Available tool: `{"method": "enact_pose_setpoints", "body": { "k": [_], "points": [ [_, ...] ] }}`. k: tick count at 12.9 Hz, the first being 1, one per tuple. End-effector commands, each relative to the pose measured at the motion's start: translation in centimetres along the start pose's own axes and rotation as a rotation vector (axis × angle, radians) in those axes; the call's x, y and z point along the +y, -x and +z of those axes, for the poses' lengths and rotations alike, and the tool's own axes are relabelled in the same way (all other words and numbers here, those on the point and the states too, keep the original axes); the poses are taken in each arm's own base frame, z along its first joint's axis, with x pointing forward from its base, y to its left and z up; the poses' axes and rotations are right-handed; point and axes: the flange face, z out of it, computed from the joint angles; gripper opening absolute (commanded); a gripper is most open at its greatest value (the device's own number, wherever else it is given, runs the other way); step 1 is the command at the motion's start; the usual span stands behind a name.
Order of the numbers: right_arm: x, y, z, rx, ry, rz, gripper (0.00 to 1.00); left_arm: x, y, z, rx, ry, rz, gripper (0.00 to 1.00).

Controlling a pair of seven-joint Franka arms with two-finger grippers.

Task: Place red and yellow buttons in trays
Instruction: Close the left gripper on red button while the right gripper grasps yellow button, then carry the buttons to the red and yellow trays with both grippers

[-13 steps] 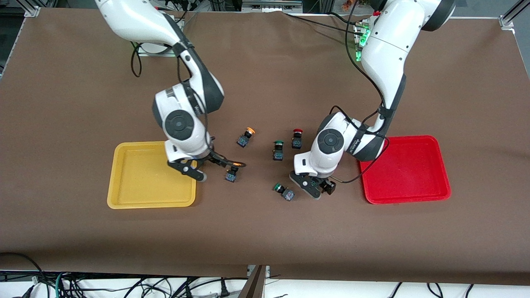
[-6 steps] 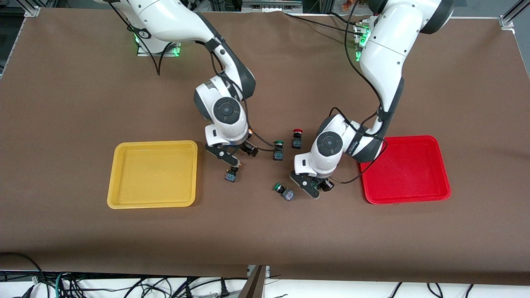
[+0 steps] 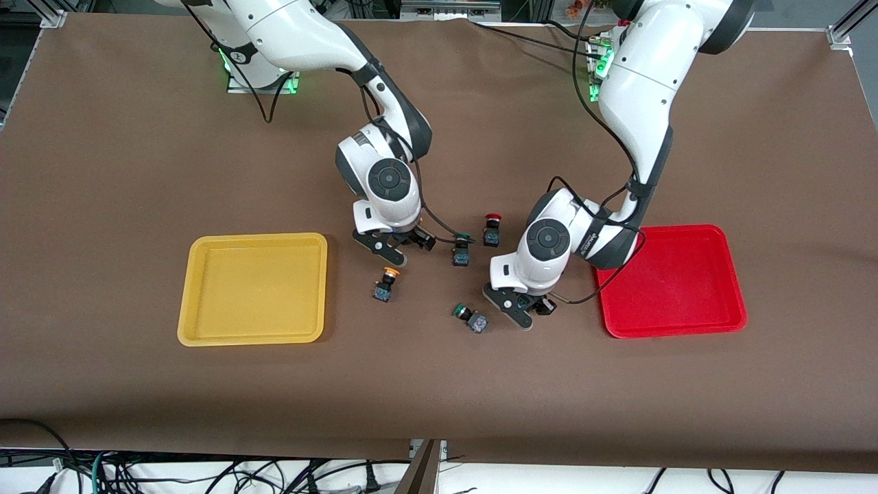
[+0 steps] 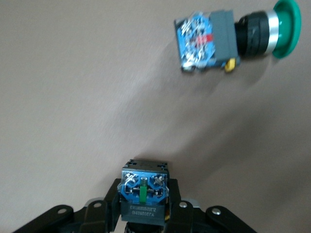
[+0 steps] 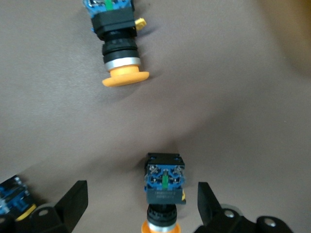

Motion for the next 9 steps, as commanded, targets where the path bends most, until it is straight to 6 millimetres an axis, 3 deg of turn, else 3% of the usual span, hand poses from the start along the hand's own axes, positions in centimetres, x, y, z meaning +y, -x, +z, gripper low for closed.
{"method": "enact_pose_setpoints", "body": {
  "k": [1, 4, 5, 6, 7, 9],
  "points": [
    [1.1, 0.8, 1.5, -0.003, -0.017, 0.015, 1.0, -1.6, 1.7, -5.2, -0.081, -0.006, 0.003, 0.1],
    [1.6, 1.4, 2.4, -0.009, -0.01, 0.011, 0.99, -4.3, 4.9, -8.6, -0.251, 0.017, -0.047, 0.11],
    [1.5, 1.9, 2.4, -0.014, -0.011, 0.002, 0.79, -5.6, 6.0, -9.2, -0.295, 0.024, -0.068, 0.11],
    [1.4, 2.0, 2.4, -0.016, -0.01, -0.006, 0.58, -8.3, 7.6, -9.6, -0.321, 0.033, -0.101, 0.11],
    [1.5, 2.0, 2.5, -0.016, -0.009, -0.011, 0.42, -11.0, 9.1, -9.2, -0.336, 0.052, -0.094, 0.12],
    [1.4, 2.0, 2.6, -0.016, -0.007, -0.02, 0.16, -14.5, 11.5, -7.2, -0.35, 0.093, -0.017, 0.12]
  ]
}}
